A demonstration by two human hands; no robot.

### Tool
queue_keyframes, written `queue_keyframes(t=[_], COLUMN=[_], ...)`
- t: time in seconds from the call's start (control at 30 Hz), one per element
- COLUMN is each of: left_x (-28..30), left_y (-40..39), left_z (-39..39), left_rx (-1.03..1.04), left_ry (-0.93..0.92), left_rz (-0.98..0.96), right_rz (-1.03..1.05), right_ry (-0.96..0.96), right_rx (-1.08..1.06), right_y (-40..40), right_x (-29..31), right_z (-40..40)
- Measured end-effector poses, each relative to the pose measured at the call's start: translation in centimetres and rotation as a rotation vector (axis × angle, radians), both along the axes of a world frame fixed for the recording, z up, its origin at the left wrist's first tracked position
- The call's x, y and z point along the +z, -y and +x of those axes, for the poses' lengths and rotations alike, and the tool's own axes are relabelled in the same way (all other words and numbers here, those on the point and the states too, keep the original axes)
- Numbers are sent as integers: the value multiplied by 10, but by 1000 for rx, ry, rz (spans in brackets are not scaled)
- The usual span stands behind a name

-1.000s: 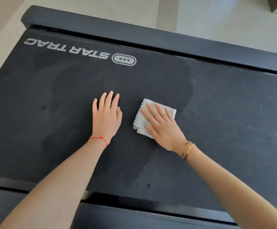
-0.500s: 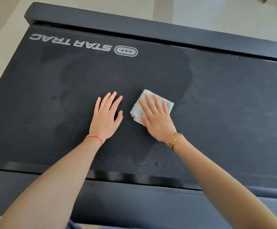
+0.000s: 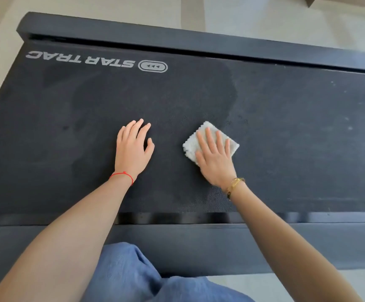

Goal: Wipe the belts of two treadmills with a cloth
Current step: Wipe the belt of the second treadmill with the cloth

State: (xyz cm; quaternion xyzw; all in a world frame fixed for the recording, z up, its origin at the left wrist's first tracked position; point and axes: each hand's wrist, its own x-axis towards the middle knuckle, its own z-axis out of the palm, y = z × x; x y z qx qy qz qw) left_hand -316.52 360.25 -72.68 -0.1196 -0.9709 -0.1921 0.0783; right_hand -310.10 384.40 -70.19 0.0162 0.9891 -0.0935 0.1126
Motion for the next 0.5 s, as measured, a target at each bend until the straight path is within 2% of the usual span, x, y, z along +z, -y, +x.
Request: queue_keyframes(t=[0.17, 0.23, 0.37, 0.5], left_x=[-1, -2, -2, -1], left_y=[1, 2, 2, 3], left_z=[-1, -1, 0, -1], left_rx=[10, 5, 1, 3], left_ry=[-12, -17, -17, -12], left_rz=[30, 29, 24, 26], right_rz=[-4, -40, -21, 34], right_ry=[-51, -44, -39, 12], right_rx=[394, 482, 452, 246], right_y=[67, 74, 38, -19], right_x=[-5, -4, 1, 7], right_z=[78, 98, 106, 81])
